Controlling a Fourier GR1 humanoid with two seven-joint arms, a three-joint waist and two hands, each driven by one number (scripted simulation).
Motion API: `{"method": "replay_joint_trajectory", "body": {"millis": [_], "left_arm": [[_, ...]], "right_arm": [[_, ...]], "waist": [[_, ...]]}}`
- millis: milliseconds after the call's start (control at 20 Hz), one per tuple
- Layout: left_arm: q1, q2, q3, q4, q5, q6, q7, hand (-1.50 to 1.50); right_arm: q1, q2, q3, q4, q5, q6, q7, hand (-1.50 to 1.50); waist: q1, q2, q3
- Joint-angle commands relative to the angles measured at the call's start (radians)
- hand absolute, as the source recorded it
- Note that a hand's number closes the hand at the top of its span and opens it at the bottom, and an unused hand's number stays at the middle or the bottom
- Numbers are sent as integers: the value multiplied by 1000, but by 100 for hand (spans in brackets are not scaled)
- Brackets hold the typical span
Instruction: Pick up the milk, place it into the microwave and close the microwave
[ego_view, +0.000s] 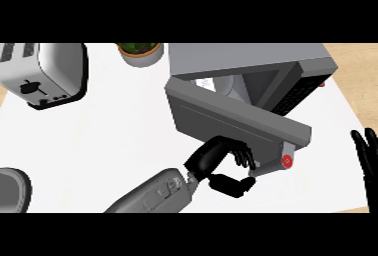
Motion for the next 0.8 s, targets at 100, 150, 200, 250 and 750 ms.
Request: {"method": "replay_joint_trajectory", "body": {"millis": [100,150,200,250,750], "left_arm": [[-101,-5,22,-12,168,64,-107,150],[-117,-5,23,-6,186,74,-97,150],[-154,-6,26,14,199,79,-86,150],[-168,-6,33,21,221,69,-106,150],[-325,-6,67,137,323,137,-128,150]], "right_arm": [[-30,-33,14,-39,-38,57,23,-150],[-46,-47,16,-64,-52,61,49,-150],[-48,-50,17,-68,-53,63,52,-150],[-70,-54,10,-67,-59,61,57,-150],[-99,-108,-2,-122,-120,88,124,-150]], "waist": [[-67,15,-2],[-82,18,-3],[-88,17,-1],[-91,24,-2],[-184,44,1]]}}
